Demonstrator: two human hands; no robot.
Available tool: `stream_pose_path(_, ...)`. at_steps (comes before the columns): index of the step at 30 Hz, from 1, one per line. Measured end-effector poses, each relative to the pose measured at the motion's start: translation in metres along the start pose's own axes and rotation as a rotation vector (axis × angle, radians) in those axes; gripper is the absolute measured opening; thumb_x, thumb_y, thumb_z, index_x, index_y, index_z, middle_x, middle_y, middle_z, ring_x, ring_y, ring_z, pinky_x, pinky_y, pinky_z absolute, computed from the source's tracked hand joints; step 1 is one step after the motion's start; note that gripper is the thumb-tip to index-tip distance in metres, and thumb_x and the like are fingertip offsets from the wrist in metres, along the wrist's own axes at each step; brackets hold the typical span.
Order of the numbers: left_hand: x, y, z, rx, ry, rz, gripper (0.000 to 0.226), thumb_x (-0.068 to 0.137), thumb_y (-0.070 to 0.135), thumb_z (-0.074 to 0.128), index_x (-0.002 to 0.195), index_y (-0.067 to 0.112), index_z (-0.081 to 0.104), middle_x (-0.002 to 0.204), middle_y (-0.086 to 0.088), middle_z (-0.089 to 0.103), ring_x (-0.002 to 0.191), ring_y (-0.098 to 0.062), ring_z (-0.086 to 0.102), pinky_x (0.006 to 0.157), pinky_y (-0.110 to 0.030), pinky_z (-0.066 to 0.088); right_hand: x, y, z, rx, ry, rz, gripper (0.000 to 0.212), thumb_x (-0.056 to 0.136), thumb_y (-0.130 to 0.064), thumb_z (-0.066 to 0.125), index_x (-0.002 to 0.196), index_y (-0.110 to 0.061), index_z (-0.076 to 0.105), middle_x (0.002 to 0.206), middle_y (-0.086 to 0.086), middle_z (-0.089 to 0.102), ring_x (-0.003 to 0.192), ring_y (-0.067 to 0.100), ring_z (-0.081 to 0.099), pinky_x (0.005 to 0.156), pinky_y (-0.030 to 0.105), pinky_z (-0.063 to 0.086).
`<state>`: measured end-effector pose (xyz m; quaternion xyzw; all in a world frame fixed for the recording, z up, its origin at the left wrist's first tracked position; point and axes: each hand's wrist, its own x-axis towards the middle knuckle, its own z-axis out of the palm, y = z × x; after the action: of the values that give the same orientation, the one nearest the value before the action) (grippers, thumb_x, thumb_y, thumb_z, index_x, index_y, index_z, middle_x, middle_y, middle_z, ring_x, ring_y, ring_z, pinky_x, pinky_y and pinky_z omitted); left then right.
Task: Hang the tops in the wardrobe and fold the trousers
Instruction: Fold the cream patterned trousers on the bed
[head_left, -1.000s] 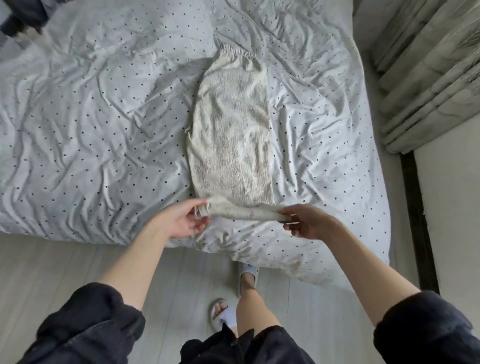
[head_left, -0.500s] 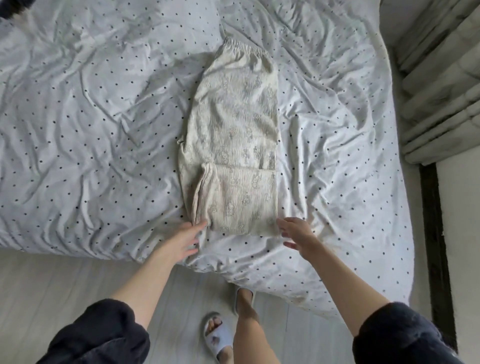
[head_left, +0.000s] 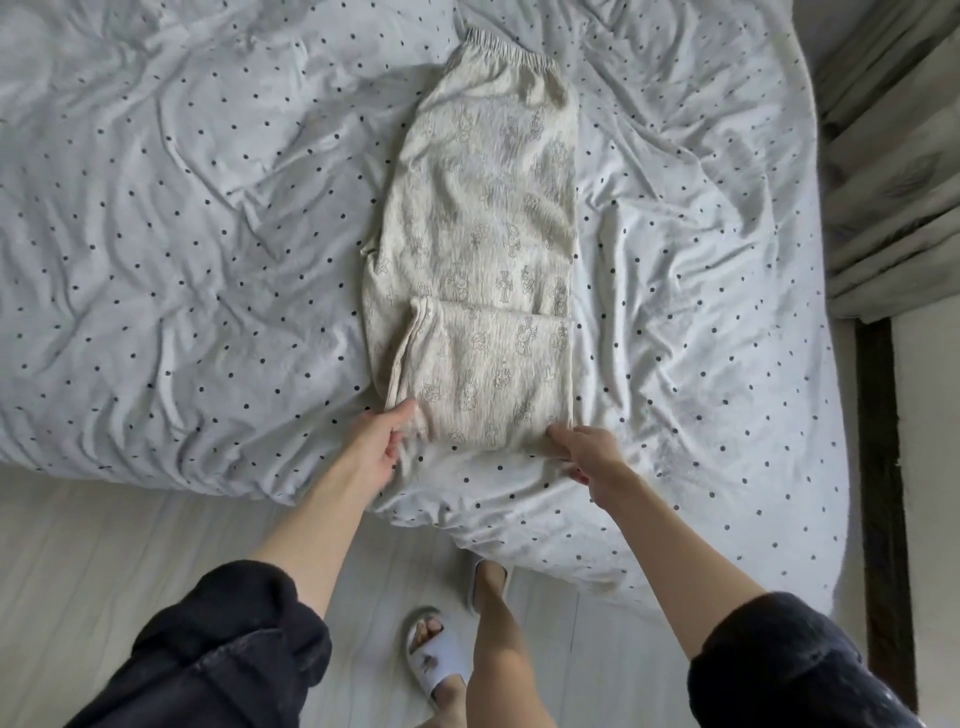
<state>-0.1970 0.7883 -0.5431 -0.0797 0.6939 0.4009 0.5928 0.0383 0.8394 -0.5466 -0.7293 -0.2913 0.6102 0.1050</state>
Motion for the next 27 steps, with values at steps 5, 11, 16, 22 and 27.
stream_pose_path(5, -0.021, -0.010, -0.016, 0.072, 0.008, 0.126, 0.039, 0.076, 0.011, 0.073, 0.105, -0.005, 0.054, 0.099, -0.012, 0.063, 0.100, -0.025, 0.059, 0.096, -0.035, 0.045, -0.027, 0.010, -0.005, 0.057, -0.007, -0.041, 0.019, 0.091, -0.015, 0.060, 0.075, -0.008, 0.053, 0.081, 0.008, 0.060, 0.076, 0.019, 0.058, 0.060, 0.026, 0.044)
stream_pose_path(11, -0.073, -0.041, -0.050, 0.089, -0.161, -0.131, 0.024, 0.083, -0.001, 0.064, 0.106, -0.001, 0.055, 0.123, -0.015, 0.054, 0.125, -0.029, 0.045, 0.102, -0.039, 0.040, -0.085, 0.046, -0.029, -0.007, -0.057, 0.128, 0.017, 0.088, -0.007, 0.064, 0.076, 0.002, 0.056, 0.065, 0.014, 0.059, 0.054, 0.019, 0.056, 0.036, 0.021, 0.036)
stream_pose_path(16, -0.104, -0.040, -0.057, 0.220, -0.245, -0.232, 0.011, 0.085, -0.003, 0.061, 0.095, -0.002, 0.056, 0.102, -0.020, 0.059, 0.086, -0.025, 0.058, 0.057, -0.031, 0.057, -0.121, 0.055, -0.053, 0.005, -0.174, 0.243, 0.010, 0.088, -0.007, 0.062, 0.083, -0.001, 0.056, 0.060, 0.009, 0.057, 0.044, 0.016, 0.054, 0.035, 0.020, 0.029)
stream_pose_path(22, -0.111, 0.020, -0.027, 0.179, -0.193, -0.047, 0.012, 0.091, 0.013, 0.058, 0.097, 0.004, 0.055, 0.082, -0.015, 0.057, 0.067, -0.021, 0.056, 0.046, -0.024, 0.054, -0.123, -0.016, -0.059, 0.117, -0.162, 0.082, 0.014, 0.093, -0.019, 0.056, 0.081, -0.011, 0.056, 0.073, 0.002, 0.060, 0.062, 0.014, 0.059, 0.046, 0.022, 0.036)
stream_pose_path(27, -0.081, 0.072, 0.006, -0.039, -0.104, 0.201, 0.032, 0.098, 0.031, 0.046, 0.116, 0.006, 0.053, 0.103, -0.007, 0.060, 0.090, -0.021, 0.059, 0.081, -0.035, 0.049, -0.094, -0.081, -0.055, 0.373, -0.142, -0.161, 0.032, 0.099, -0.035, 0.042, 0.091, -0.012, 0.062, 0.095, 0.003, 0.069, 0.090, 0.018, 0.062, 0.071, 0.030, 0.047)
